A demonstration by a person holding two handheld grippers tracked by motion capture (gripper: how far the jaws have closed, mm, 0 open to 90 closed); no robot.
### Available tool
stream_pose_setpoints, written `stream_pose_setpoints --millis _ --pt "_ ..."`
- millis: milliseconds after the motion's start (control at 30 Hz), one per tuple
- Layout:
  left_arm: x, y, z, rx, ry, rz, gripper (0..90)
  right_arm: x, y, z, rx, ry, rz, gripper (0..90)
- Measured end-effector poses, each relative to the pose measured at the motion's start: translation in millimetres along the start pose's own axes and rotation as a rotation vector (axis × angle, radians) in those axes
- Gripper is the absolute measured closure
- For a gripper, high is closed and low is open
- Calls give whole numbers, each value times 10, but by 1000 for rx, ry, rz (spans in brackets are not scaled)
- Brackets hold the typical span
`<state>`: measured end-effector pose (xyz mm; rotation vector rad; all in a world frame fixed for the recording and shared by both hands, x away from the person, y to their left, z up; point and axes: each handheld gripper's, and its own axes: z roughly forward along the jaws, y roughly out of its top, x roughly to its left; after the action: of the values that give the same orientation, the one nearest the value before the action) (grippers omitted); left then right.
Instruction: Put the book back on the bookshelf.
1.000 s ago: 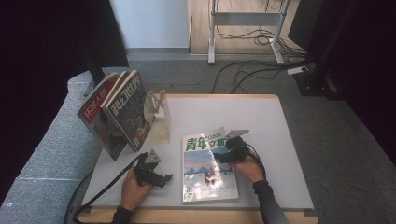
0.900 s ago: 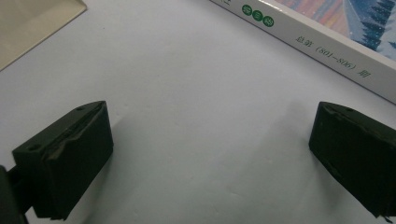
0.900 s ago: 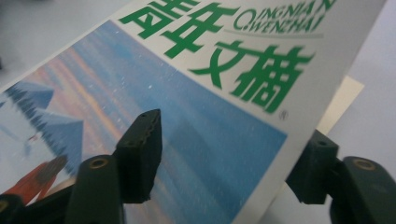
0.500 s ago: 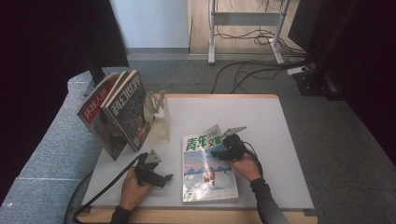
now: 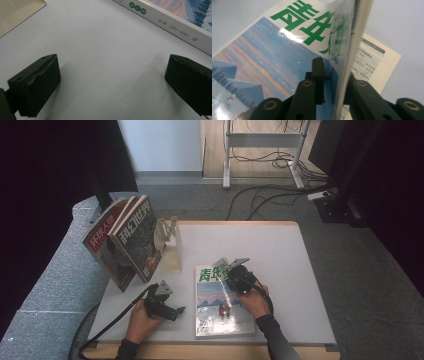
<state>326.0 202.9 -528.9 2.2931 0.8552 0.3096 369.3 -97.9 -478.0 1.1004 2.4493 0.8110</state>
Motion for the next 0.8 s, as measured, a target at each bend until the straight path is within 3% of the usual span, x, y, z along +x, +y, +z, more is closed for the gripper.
stream_pose_setpoints --millis 133,333,500,800 --pt "-2 0 -2 1 1 0 0 87 35 -96 -30 -23 -27 850" --pt "-2 60 -25 40 -11 -1 33 144 41 -231 -91 -3 -61 853" --pt "20 169 -76 27 -144 -24 135 159 27 -303 -128 4 -80 854" --pt "-111 434 -56 35 -342 59 175 173 31 -547 -195 22 -107 854"
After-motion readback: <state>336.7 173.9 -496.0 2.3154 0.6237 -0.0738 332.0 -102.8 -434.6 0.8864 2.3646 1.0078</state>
